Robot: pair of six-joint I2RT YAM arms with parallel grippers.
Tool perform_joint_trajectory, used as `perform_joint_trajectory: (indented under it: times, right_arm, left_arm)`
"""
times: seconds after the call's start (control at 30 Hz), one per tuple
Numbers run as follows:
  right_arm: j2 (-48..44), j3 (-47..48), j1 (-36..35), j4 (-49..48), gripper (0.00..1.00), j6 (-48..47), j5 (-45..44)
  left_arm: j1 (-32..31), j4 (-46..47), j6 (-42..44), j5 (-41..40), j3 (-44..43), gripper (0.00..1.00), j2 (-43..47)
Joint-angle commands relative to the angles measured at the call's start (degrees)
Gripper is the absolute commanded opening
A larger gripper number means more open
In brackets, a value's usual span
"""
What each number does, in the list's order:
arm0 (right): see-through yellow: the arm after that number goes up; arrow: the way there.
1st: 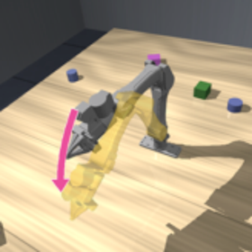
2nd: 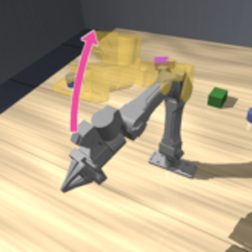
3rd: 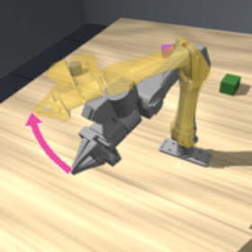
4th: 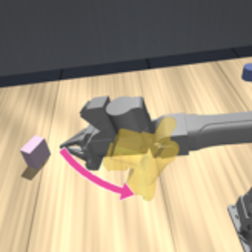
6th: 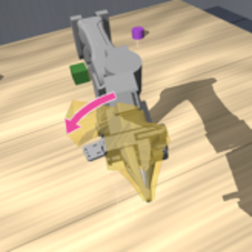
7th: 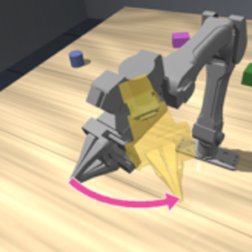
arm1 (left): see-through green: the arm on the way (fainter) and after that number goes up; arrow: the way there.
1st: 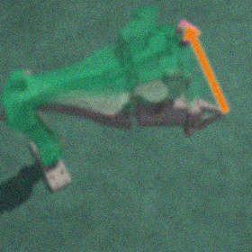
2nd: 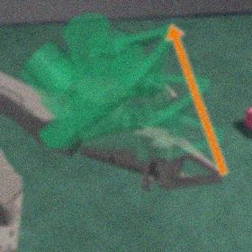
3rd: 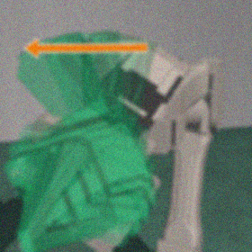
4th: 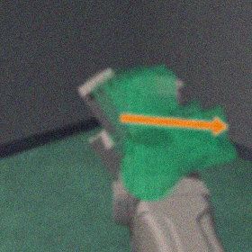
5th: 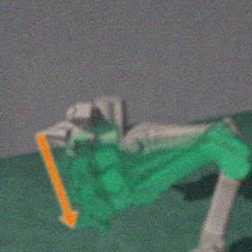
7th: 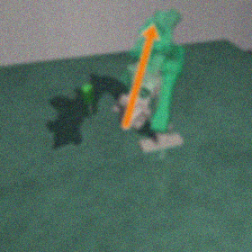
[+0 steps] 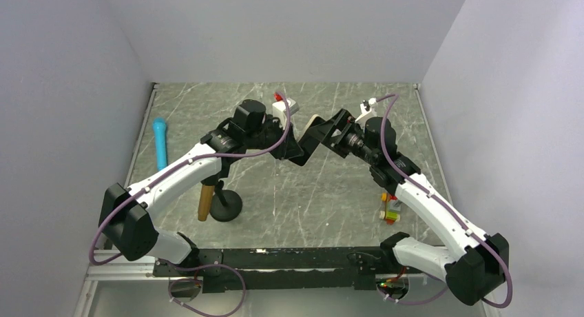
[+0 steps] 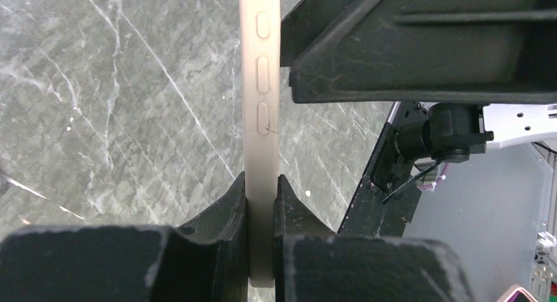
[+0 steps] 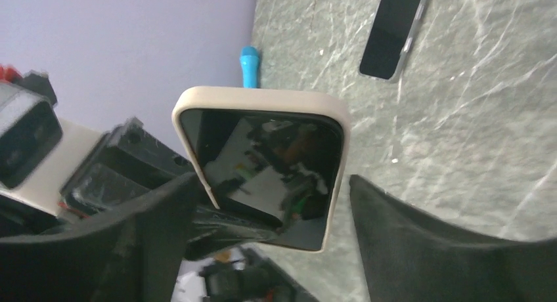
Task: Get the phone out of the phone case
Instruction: Pick up the phone at the center of the board.
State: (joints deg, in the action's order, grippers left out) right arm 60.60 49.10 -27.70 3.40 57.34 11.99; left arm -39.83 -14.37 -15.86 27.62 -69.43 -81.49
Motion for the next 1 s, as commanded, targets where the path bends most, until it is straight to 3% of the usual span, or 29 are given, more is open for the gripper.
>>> perform_joint_trajectory:
  times: [0.0,0.1,0.2,0.3,0.4,0.57,0.7,0.97]
  right_arm:
    - [-3.98,3.7,-0.31,2.58,0.99,-7.45,-2.79]
    - [-3.86,6.55,1.07,14.07,1.0,-8.68,-9.28]
    - [-3.67,8.42,6.2,18.73,1.0,-12.78,-4.37]
    - [-9.85,3.9,8.56,12.07,0.99,-19.52,2.75]
    - [-14.76,-0.38,11.19,5.19,0.91,-22.52,14.2]
    - [-15.33,-2.63,14.6,-2.37,0.56,-21.12,30.85]
    - [-13.46,-6.4,15.21,-16.39,0.34,-13.25,41.1]
    - [-13.92,-9.4,15.22,-28.52,0.4,-6.61,43.73]
  left_arm:
    - [-0.08,3.18,0.12,4.8,-1.15,0.0,1.53]
    - [-0.15,5.23,0.3,10.0,-1.01,0.0,1.87]
    - [-0.07,6.01,-0.02,13.82,-1.41,0.0,1.65]
    - [0.03,8.39,-1.39,18.3,-1.08,0.0,1.47]
    - [0.02,9.88,-1.89,21.72,-1.29,0.0,0.82]
    - [0.1,12.3,-2.82,26.8,-1.27,0.0,0.55]
    - [0.07,13.86,-3.46,28.82,-0.95,0.0,0.88]
    - [-0.06,18.2,-6.49,32.66,0.07,0.0,1.06]
